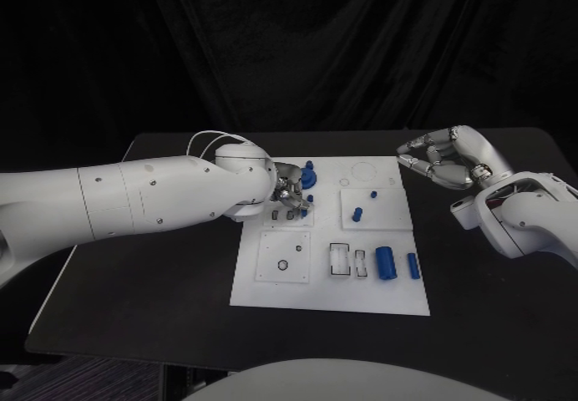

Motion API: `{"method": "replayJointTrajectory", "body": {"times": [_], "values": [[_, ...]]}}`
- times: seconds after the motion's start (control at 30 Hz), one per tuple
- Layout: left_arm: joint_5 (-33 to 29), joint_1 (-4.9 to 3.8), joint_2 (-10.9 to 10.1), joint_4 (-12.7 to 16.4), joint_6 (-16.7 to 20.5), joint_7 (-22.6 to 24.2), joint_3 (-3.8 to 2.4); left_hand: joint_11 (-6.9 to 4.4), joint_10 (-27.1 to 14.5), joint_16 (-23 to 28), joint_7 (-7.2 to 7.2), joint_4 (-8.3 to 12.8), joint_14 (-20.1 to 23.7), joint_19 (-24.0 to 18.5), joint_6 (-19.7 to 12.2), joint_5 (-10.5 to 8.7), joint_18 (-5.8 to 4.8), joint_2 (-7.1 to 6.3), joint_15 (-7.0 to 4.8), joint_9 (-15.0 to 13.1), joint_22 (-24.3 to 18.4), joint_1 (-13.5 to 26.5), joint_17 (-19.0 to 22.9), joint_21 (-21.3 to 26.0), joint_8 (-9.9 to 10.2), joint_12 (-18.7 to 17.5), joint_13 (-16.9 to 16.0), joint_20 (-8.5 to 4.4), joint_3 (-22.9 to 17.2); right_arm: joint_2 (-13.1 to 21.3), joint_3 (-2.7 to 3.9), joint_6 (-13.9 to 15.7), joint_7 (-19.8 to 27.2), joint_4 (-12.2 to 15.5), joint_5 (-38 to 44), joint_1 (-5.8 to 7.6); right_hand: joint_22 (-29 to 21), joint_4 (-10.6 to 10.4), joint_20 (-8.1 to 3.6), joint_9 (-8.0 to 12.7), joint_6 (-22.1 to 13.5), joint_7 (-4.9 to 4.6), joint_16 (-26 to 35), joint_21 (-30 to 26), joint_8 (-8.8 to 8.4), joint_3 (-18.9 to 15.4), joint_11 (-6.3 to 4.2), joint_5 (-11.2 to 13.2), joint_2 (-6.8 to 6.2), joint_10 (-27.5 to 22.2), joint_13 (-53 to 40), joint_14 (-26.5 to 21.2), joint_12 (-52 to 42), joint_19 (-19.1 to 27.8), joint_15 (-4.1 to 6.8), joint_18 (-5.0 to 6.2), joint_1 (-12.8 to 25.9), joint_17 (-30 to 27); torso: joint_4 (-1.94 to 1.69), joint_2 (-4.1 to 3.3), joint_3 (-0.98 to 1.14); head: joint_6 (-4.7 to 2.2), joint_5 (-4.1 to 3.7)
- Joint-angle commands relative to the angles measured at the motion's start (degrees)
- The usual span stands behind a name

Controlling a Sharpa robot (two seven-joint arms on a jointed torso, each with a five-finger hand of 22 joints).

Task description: Assemble the parts on the task board

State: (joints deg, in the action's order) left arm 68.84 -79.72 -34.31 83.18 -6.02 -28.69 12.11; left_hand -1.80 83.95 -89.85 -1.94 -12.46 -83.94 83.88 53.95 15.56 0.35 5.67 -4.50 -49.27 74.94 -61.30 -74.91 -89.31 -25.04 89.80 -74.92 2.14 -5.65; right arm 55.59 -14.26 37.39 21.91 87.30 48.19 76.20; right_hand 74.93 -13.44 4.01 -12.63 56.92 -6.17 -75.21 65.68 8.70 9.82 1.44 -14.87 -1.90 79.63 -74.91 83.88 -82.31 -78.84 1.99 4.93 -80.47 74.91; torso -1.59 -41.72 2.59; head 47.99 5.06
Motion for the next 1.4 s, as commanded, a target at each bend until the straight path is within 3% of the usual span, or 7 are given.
{"method": "replayJointTrajectory", "body": {"times": [0.03,0.33,0.8,1.0,1.17,1.4], "values": [[-0.2,0.16,0.1,0.1,-0.3,0.6,-0.05,-0.22,6.0,-0.1,-0.01,0.8,-6.1,4.5,0.6,0.98,0.21,-0.09,-0.35,-0.2,13.0,-1.0,-15.1,0.3,0.7,0.2,-15.1,-0.44,-0.3,0.0,0.04,-0.6,-0.8,-0.1,0.3,-0.19,3.7,-0.1,-0.14,0.1,-0.1,0.05,0.1,-0.4,-0.28,0.1,0.09,-0.4,0.26,-0.3,-1.7,1.8,0.2,-0.4,0.37,0.69,0.0,3.6,-0.05,0.05,0.01,0.13,-0.04],[-0.2,0.21,0.1,0.1,-0.9,0.5,-0.05,-0.32,6.0,-0.1,0.10,1.5,-6.1,4.5,1.1,1.91,0.22,-0.24,-0.42,-0.4,12.9,-1.3,-15.1,0.3,1.2,0.2,-15.1,-0.50,-1.0,-0.1,0.04,-0.8,-0.8,-0.3,0.3,-0.20,3.6,-0.2,-0.14,0.1,-0.1,0.04,0.2,-0.5,-0.30,0.1,0.10,-0.5,0.28,-0.3,-1.7,1.8,0.3,-0.4,0.37,0.70,0.0,3.5,-0.01,0.05,0.03,0.27,0.03],[-0.2,0.25,-0.1,0.1,-1.3,0.5,-0.05,-0.62,6.0,-0.1,0.42,3.3,-6.1,4.3,3.6,3.49,0.31,-1.00,-0.70,1.2,12.6,-1.5,-15.1,0.5,4.2,0.2,-15.1,-0.78,-3.4,-0.2,0.04,-1.0,-0.9,-0.5,0.3,-0.20,3.6,-0.3,-0.14,0.1,-0.1,-0.01,0.3,-0.6,-0.35,0.1,0.14,-0.5,0.30,-0.3,-1.7,1.8,0.3,-0.4,0.36,0.70,0.3,3.5,-0.05,-0.01,-0.01,0.21,0.23],[-0.2,0.26,-0.4,0.2,-1.3,0.6,-0.05,-0.68,6.0,-0.1,0.43,5.8,-6.1,4.0,4.3,7.51,0.42,-2.14,-0.80,1.6,12.3,-2.0,-15.1,0.8,6.1,0.2,-15.1,-0.90,-6.8,-0.2,0.04,-1.3,-1.2,-0.5,0.3,-0.21,3.5,-0.4,-0.14,0.1,-0.1,0.00,0.3,-0.6,-0.36,0.1,0.14,-0.5,0.32,-0.3,-1.6,1.8,0.3,-0.4,0.35,0.72,0.3,3.5,-0.06,-0.01,-0.04,0.27,0.42],[-0.2,0.26,-0.8,0.3,-1.2,0.7,-0.05,-0.64,6.0,-0.1,0.37,8.2,-6.1,4.0,4.9,12.37,0.42,-3.65,-0.79,1.3,12.3,-1.0,-15.1,0.8,7.4,0.2,-15.1,-0.92,-11.6,-0.1,0.04,-1.4,-1.4,-0.5,0.3,-0.21,3.5,-0.4,-0.14,0.1,-0.1,0.00,0.3,-0.6,-0.36,0.1,0.14,-0.5,0.32,-0.3,-1.6,1.8,0.3,-0.4,0.35,0.72,0.3,3.5,-0.05,0.02,-0.04,0.42,0.54],[-0.2,0.26,-1.2,0.4,-0.8,1.0,-0.05,-0.59,6.0,-0.1,0.28,10.3,-6.1,3.9,5.4,15.23,0.48,-4.75,-0.75,0.4,12.1,0.7,-15.1,1.0,8.0,0.2,-15.1,-0.88,-16.3,-0.1,0.04,-1.6,-1.6,-0.6,0.3,-0.21,3.5,-0.5,-0.14,0.1,-0.1,0.00,0.5,-0.8,-0.38,0.1,0.14,-0.4,0.47,-0.4,-1.5,1.7,0.4,-0.4,0.34,0.73,0.4,3.3,-0.04,-0.02,-0.07,0.55,0.63]]}}
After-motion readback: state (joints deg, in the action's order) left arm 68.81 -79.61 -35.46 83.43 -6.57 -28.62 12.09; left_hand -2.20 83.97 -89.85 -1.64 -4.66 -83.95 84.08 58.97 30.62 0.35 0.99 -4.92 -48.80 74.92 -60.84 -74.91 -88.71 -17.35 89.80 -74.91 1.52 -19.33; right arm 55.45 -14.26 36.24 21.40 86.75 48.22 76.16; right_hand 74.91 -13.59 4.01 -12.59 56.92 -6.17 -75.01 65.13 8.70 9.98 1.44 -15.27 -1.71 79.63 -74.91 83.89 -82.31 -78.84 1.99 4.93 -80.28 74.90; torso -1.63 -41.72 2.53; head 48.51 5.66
